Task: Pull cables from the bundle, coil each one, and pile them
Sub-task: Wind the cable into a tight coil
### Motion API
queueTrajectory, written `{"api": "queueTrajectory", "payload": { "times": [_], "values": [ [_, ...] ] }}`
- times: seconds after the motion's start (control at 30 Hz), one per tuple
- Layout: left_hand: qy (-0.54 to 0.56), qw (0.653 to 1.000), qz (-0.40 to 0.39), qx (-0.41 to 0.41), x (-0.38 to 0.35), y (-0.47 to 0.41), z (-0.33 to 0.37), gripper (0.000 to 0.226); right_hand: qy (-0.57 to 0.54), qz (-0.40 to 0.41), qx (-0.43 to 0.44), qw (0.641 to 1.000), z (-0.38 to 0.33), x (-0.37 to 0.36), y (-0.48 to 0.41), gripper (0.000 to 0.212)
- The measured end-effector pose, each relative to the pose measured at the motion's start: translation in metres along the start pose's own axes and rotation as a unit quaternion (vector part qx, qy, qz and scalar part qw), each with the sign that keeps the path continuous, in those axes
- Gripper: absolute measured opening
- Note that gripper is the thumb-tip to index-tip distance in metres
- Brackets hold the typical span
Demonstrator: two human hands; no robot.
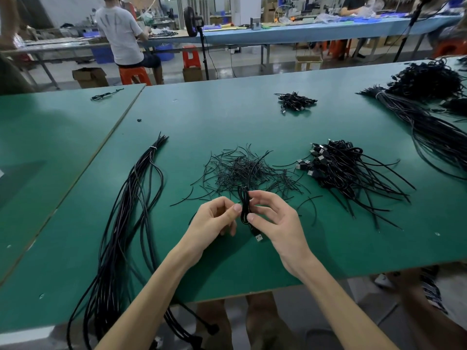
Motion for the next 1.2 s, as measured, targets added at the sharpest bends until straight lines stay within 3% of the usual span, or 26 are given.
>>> {"api": "queueTrajectory", "payload": {
  "times": [0.2,0.53,0.73,0.9,1.2],
  "values": [
    [0.076,0.997,-0.001,-0.024,0.005,0.001,0.003,0.035,-0.009,0.006,0.013,1.000,0.001,0.003,-0.001,0.035],
    [0.070,0.997,-0.022,-0.036,0.003,0.002,0.002,0.037,-0.017,-0.030,-0.008,0.999,0.003,-0.005,-0.001,0.021],
    [0.061,0.996,0.004,-0.061,0.007,0.002,0.004,0.028,0.000,-0.050,-0.029,0.998,0.006,-0.011,-0.001,0.026],
    [0.053,0.996,0.008,-0.064,0.006,0.003,0.004,0.022,-0.032,-0.026,-0.057,0.998,0.014,-0.005,-0.004,0.045],
    [0.025,0.998,0.018,-0.058,0.005,0.004,0.003,0.033,0.009,-0.025,-0.037,0.999,0.013,-0.004,-0.001,0.040]
  ]
}}
Point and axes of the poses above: each hand's wrist, its own y-axis away from the middle knuckle, its own x-axis out of the back of the hand, z = x × y, the point moved 9 cm from there along -y, towards the middle knuckle, and after that the axes turned 2 degrees about -x, right-handed, at the moved point
